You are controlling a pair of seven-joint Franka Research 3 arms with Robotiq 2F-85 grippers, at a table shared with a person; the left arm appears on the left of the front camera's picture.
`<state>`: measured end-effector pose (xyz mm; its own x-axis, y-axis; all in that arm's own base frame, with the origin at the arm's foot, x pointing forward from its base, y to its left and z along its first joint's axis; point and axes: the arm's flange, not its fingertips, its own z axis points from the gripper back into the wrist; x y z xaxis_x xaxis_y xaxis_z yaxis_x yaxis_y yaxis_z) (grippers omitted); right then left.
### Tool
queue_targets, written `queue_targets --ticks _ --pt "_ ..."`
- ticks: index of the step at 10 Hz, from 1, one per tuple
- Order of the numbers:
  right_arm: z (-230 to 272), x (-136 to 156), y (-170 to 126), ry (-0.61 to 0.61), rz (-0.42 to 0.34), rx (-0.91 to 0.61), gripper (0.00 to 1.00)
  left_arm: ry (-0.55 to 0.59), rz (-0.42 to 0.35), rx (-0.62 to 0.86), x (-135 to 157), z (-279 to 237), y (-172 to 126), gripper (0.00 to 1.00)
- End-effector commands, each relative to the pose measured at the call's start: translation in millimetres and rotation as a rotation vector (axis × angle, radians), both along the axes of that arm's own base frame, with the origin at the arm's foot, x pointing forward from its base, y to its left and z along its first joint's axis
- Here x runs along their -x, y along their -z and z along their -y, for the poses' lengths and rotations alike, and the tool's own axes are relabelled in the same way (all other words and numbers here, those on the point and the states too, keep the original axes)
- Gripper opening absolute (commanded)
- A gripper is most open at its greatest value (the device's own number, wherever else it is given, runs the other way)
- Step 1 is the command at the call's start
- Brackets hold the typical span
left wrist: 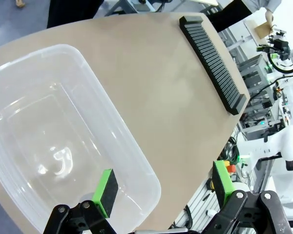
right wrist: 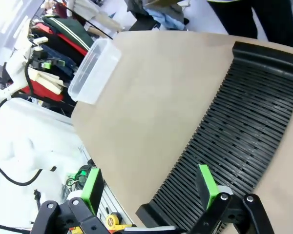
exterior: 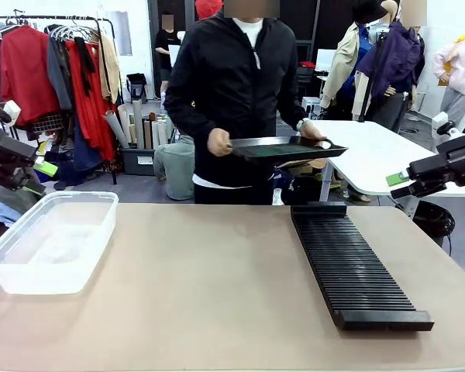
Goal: Sort PCBs into racks and boxes based on the side picked up.
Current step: Pick up the Blank PCB handed by the Human.
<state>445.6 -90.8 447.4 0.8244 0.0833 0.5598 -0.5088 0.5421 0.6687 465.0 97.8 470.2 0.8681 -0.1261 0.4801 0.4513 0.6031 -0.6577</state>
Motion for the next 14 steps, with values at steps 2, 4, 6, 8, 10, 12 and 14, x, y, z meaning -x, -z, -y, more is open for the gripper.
queue_targets --ticks 2,4,6,8,10,12,14 --pt "4.2 -5.3 -0.7 -0.015 0.029 -0.046 1.00 0.003 0.039 0.024 3.6 -2.2 -0.1 1.00" --pt "2.4 0.4 4.8 -0.004 -0.007 -0.025 1.00 -0.001 0.003 0.003 0.3 -1.9 1.9 1.00" --pt "2.4 0.4 4.8 -0.004 -0.007 -0.025 1.00 -0.001 0.003 0.003 0.3 -1.9 1.9 1.00" --pt "2.4 0.4 4.8 -0.004 -0.007 -0.025 1.00 -0.001 0.003 0.003 0.3 -1.9 1.9 1.00" --pt "2.4 0.4 4.8 -0.004 -0.007 -0.025 1.00 -0.001 0.003 0.003 0.3 -1.9 1.9 1.00" --pt "2.4 0.4 4.8 -0.004 -0.007 -0.025 1.00 -0.001 0.003 0.003 0.3 -1.9 1.9 1.00" --pt "2.4 0.4 4.8 -0.004 -0.007 -0.025 1.00 0.001 0.005 0.003 -0.7 -1.1 3.4 1.00"
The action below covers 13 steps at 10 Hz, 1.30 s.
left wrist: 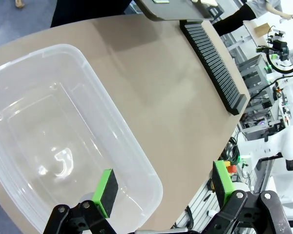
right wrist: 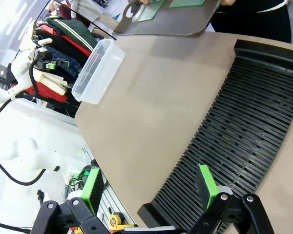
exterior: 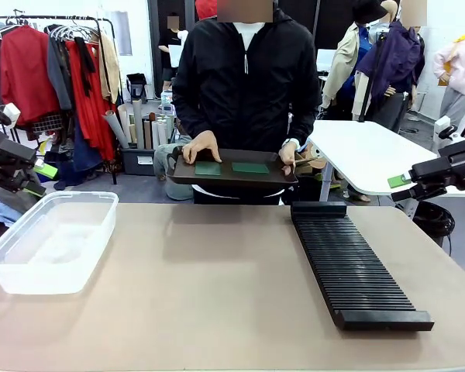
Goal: Sort PCBs into racks and boxes based on the side picked up.
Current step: Pick up the Blank PCB handed by the Human.
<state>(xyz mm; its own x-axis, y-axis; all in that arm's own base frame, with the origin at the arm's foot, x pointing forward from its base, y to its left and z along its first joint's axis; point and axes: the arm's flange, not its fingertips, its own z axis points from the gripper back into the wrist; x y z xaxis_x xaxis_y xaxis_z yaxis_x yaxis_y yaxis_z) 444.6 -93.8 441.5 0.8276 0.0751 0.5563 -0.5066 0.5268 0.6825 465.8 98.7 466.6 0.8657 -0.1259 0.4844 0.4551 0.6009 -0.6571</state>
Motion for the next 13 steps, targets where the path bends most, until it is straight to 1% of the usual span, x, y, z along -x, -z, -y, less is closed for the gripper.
queue_targets --ticks 1,2,3,4,5,7,8,9,13 --pt "0 0 0 0.000 0.000 0.000 1.00 -0.031 0.000 0.010 1 -6 -3 1.00" --pt "2 -2 0 -0.022 -0.049 -0.063 1.00 -0.051 -0.008 0.029 0 -11 -4 1.00" --pt "4 0 0 -0.038 -0.095 -0.097 1.00 -0.039 -0.032 0.101 -2 -16 -5 1.00" --pt "7 1 0 -0.029 -0.123 -0.110 1.00 -0.045 -0.059 0.139 -4 -20 -5 1.00" --pt "10 1 -2 -0.021 -0.153 -0.118 1.00 -0.066 -0.074 0.135 -7 -22 -4 1.00" --pt "15 4 -7 -0.028 -0.153 -0.191 1.00 -0.061 -0.072 0.138 -8 -22 -3 1.00" --pt "18 5 -10 -0.038 -0.137 -0.244 1.00 -0.036 -0.062 0.145 -8 -23 -4 1.00" --pt "9 10 4 -0.037 -0.146 -0.134 1.00 -0.059 -0.070 0.111 -4 -21 2 1.00" --pt "9 10 4 -0.037 -0.146 -0.134 1.00 -0.059 -0.070 0.111 -4 -21 2 1.00"
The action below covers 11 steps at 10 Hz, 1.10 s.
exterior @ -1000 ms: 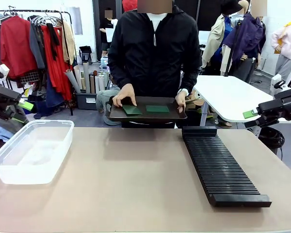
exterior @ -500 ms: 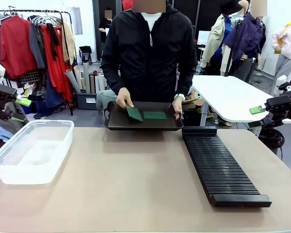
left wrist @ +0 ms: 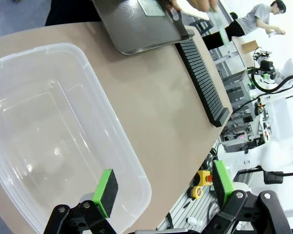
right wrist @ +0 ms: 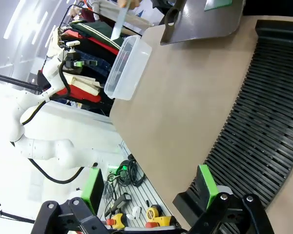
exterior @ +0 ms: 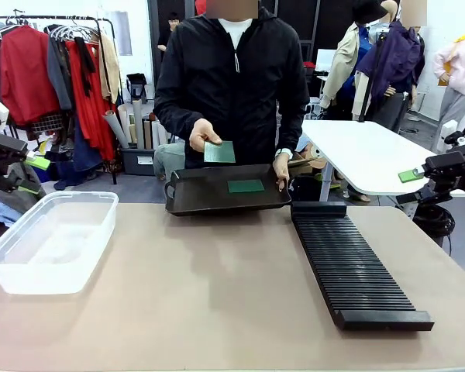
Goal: Sort PCBs into racks and boxes based on the side picked up.
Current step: Pick up the Blank PCB handed by the Human.
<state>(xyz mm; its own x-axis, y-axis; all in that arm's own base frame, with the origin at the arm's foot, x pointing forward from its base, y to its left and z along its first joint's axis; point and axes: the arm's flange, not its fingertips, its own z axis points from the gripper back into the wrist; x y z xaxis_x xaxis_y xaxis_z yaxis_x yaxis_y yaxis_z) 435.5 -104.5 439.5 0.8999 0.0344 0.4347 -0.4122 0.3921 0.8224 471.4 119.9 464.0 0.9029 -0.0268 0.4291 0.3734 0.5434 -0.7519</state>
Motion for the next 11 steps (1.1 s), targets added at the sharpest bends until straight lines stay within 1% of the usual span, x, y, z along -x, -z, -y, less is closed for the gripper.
queue_targets --ticks 1,11 --pt "-1.5 1.0 1.6 0.002 0.004 0.019 1.00 -0.005 0.002 -0.003 1.9 -0.1 -0.2 1.00" --pt "-1.5 1.0 1.6 0.002 0.004 0.019 1.00 -0.005 0.002 -0.003 1.9 -0.1 -0.2 1.00"
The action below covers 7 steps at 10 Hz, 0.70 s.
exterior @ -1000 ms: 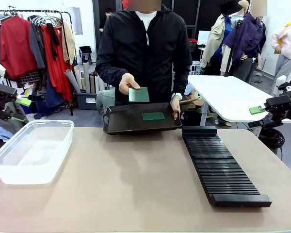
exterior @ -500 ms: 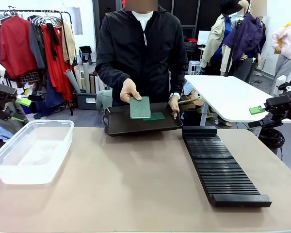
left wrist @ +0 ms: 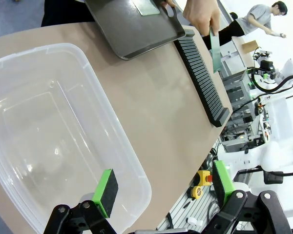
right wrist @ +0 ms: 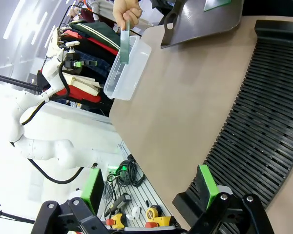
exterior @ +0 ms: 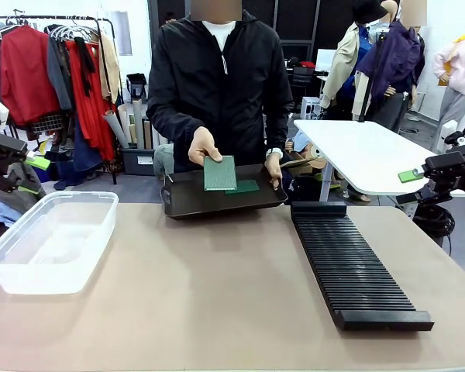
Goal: Sort PCBs into racks and boxes based on the side picked up.
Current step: Pick up the Blank PCB handed by the Human.
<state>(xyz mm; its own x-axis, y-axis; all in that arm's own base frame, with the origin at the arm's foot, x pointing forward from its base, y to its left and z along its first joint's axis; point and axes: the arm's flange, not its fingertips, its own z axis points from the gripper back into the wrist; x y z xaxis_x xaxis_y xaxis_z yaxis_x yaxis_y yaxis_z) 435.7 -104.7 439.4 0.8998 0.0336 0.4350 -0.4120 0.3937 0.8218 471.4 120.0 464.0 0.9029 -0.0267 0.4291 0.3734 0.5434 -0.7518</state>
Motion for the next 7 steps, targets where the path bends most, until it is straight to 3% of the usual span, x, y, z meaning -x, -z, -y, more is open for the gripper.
queue_targets --ticks 1,7 --pt "-2 1 1 0.001 0.004 0.018 1.00 0.000 0.000 0.000 0 0 0 1.00" --pt "-2 1 1 0.001 0.004 0.018 1.00 0.068 -0.151 0.230 0 75 16 1.00"
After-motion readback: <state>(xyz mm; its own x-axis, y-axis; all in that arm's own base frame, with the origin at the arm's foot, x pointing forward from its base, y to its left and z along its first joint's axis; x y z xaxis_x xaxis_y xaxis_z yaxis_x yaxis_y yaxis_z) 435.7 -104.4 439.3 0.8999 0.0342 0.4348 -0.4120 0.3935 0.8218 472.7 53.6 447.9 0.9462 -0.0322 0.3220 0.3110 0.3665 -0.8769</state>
